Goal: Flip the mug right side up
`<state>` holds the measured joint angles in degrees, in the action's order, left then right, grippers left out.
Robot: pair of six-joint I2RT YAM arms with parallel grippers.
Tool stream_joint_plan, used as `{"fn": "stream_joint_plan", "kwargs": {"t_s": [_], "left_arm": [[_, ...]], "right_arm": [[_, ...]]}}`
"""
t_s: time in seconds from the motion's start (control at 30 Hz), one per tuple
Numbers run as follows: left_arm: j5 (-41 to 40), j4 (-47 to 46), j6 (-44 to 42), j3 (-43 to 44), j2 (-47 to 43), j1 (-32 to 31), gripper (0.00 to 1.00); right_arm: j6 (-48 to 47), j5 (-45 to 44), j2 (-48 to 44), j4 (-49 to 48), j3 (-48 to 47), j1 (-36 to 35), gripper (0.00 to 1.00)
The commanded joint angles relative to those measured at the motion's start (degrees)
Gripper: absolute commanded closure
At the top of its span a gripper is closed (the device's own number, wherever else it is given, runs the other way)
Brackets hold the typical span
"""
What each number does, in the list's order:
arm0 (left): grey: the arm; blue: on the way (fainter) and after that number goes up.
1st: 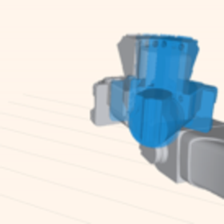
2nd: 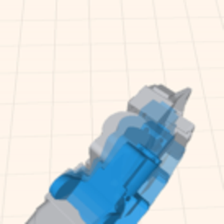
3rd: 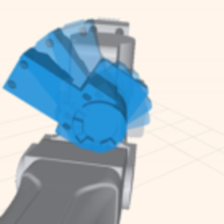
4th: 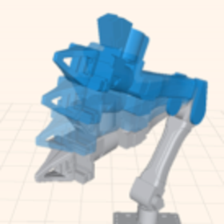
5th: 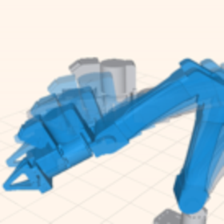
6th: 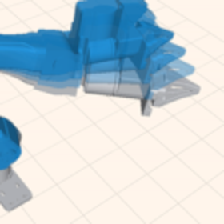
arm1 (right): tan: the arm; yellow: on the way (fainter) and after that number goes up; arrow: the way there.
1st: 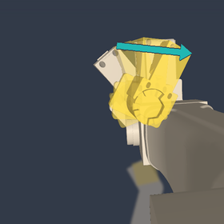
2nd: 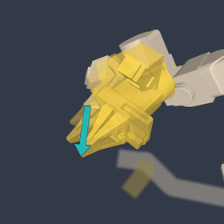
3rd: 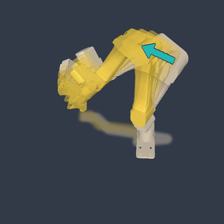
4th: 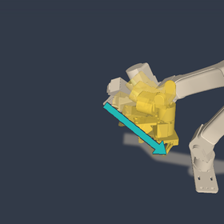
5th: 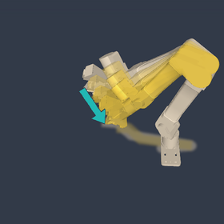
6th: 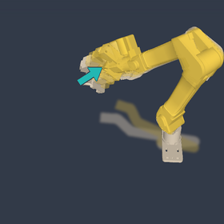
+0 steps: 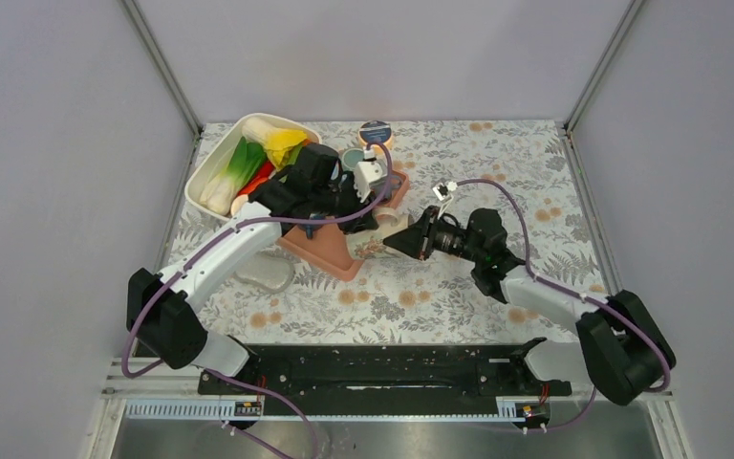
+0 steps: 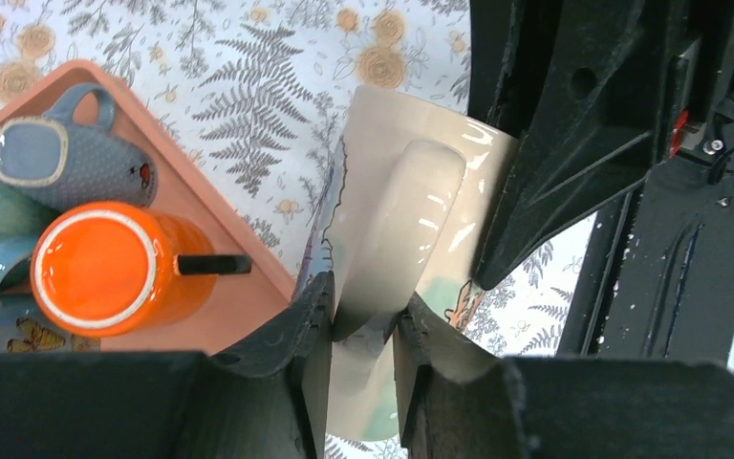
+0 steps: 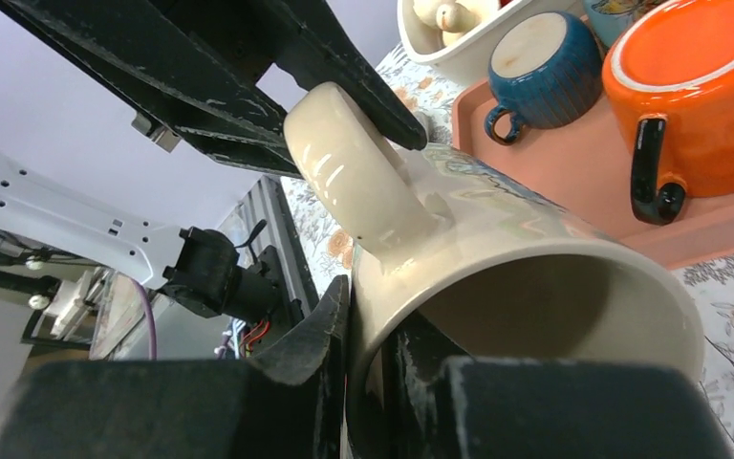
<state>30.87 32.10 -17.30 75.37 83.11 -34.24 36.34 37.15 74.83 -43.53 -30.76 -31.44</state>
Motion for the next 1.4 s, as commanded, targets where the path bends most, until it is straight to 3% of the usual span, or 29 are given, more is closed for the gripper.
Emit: {"fn": "stream_joint_plan", "kwargs": {"t_s": [0.0, 0.07, 0.2, 0.3, 0.4, 0.63, 0.77, 0.97, 1.17, 1.37], "left_arm": [[-1.1, -8.0, 6.6, 3.5, -2.7, 1.8, 0.59], [-1.5, -8.5, 7.1, 3.3, -3.3, 2.9, 0.36], [-0.3, -9.8, 7.4, 2.5, -4.9, 5.1, 0.09], [-0.4, -8.1, 4.9, 3.1, -5.9, 5.8, 0.02], [-2.2, -5.1, -0.3, 2.8, -7.4, 6.0, 0.01], [-8.8, -1.0, -10.1, -0.7, -9.9, 6.0, 0.01], [-12.5, 5.8, -18.8, -0.4, -8.6, 5.9, 0.01], [-23.3, 8.2, -28.1, -3.4, -5.7, 5.9, 0.01], [-28.4, 8.1, -25.1, -4.7, -2.4, 6.3, 0.03], [-27.4, 2.0, -13.6, -8.7, -1.6, 9.8, 0.05]], "right_arm": [[-15.7, -8.1, -9.8, 18.1, -3.5, -1.4, 1.0], [-19.3, -13.2, -13.6, 26.0, -4.7, -1.4, 1.0], [-24.8, -20.5, -19.2, 38.0, -7.9, -1.3, 1.0], [-29.9, -30.4, -21.4, 52.2, -13.7, -1.2, 1.0], [-33.1, -40.3, -23.3, 62.6, -17.8, -0.3, 1.0], [-33.9, -50.0, -21.9, 74.7, -23.4, 10.8, 1.0], [-35.4, -57.4, -19.0, 76.8, -24.4, 18.4, 1.0], [-34.3, -58.6, -11.5, 75.4, -24.5, 32.9, 1.0], [-32.9, -54.4, -0.4, 74.6, -27.0, 39.9, 1.0], [-31.7, -50.2, 4.7, 72.6, -26.4, 42.3, 1.0]]}}
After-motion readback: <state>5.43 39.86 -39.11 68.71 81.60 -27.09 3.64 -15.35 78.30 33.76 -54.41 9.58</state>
